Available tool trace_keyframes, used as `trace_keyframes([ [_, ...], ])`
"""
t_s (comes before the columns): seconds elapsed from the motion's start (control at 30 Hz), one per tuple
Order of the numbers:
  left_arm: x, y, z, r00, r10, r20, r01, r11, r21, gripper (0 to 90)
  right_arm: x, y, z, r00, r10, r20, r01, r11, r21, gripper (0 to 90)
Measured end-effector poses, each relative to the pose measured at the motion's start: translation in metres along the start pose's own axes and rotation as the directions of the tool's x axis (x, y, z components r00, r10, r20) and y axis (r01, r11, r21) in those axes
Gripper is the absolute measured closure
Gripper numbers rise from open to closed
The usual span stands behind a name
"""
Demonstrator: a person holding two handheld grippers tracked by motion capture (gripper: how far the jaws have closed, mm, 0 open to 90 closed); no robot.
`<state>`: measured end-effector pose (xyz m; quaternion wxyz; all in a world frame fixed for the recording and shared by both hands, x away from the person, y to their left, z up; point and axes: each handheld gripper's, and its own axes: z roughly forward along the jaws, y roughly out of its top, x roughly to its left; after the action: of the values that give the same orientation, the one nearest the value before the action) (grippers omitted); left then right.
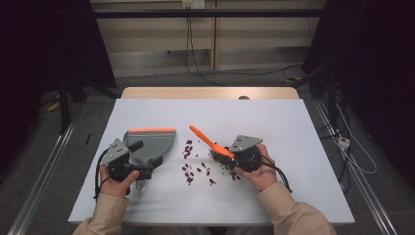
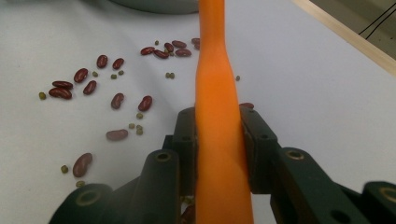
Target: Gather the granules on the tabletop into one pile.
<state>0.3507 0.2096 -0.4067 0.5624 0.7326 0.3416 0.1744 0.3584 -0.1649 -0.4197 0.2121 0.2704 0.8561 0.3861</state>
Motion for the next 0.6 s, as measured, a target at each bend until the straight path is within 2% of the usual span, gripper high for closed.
trace_keyframes([
  [0.1,0.0,0.0,0.0,1.0,0.0,-0.001,0.0,1.0,0.001,4.3,-0.005,0.002,-0.004,0.9994,0.032,-0.013,-0.032,0.999,-0.029,71.2],
  [0.23,-0.001,0.0,0.001,1.0,0.002,0.004,-0.002,1.0,0.004,4.3,-0.026,0.007,-0.01,0.9969,0.073,0.029,-0.07,0.995,-0.069,71.2],
  [0.3,-0.001,0.0,0.001,1.0,0.003,0.005,-0.003,1.0,0.004,4.3,-0.038,0.009,-0.009,0.9948,0.083,0.059,-0.079,0.995,-0.065,71.2],
  [0.47,0.001,0.0,0.0,1.0,-0.003,0.005,0.003,1.0,0.004,4.4,-0.062,0.009,0.005,0.9888,0.104,0.106,-0.099,0.994,-0.052,71.2],
  [0.6,0.002,-0.001,0.001,0.9999,-0.01,0.006,0.01,0.9999,0.0,4.3,-0.072,0.011,0.024,0.9876,0.109,0.113,-0.104,0.993,-0.05,71.2],
])
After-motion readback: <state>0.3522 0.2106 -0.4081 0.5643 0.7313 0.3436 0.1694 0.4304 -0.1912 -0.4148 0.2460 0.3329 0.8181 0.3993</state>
